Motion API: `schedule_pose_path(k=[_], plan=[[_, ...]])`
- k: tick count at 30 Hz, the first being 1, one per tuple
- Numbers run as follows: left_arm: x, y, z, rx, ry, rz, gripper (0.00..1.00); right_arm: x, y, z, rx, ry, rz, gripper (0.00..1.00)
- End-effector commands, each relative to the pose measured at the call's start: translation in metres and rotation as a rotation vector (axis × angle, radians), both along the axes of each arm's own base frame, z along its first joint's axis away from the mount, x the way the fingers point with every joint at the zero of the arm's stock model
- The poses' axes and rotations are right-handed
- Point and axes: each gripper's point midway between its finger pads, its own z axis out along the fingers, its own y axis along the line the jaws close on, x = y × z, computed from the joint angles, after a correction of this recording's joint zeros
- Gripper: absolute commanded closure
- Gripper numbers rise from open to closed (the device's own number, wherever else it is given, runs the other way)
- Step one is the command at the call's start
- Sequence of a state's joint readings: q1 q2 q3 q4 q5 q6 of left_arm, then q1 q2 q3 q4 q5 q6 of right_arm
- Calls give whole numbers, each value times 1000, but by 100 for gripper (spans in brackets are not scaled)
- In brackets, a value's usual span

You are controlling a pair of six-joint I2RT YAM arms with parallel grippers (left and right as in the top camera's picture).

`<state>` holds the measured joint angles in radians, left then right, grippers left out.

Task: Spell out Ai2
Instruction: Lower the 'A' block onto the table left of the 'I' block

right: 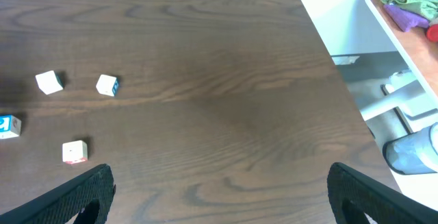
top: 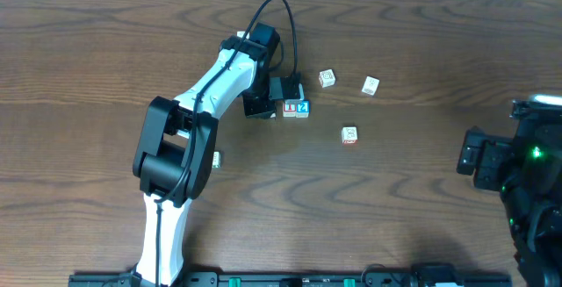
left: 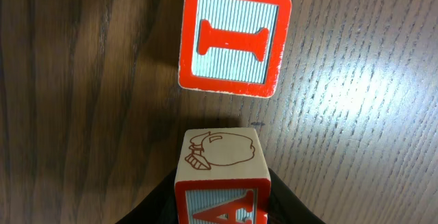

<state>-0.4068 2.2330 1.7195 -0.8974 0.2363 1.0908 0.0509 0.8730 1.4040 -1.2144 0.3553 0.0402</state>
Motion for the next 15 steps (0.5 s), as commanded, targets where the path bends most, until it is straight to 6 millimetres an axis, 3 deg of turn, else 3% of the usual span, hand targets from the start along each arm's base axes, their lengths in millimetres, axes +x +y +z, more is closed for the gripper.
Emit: schedule_pose_path(k=[1,15], plan=[[0,1,-5,5,17,20,67,-1,-5,-2,-19,10,-17,1],[-1,1,-5,7,21,24,63,-1,-5,-2,-19,10,-17,1]])
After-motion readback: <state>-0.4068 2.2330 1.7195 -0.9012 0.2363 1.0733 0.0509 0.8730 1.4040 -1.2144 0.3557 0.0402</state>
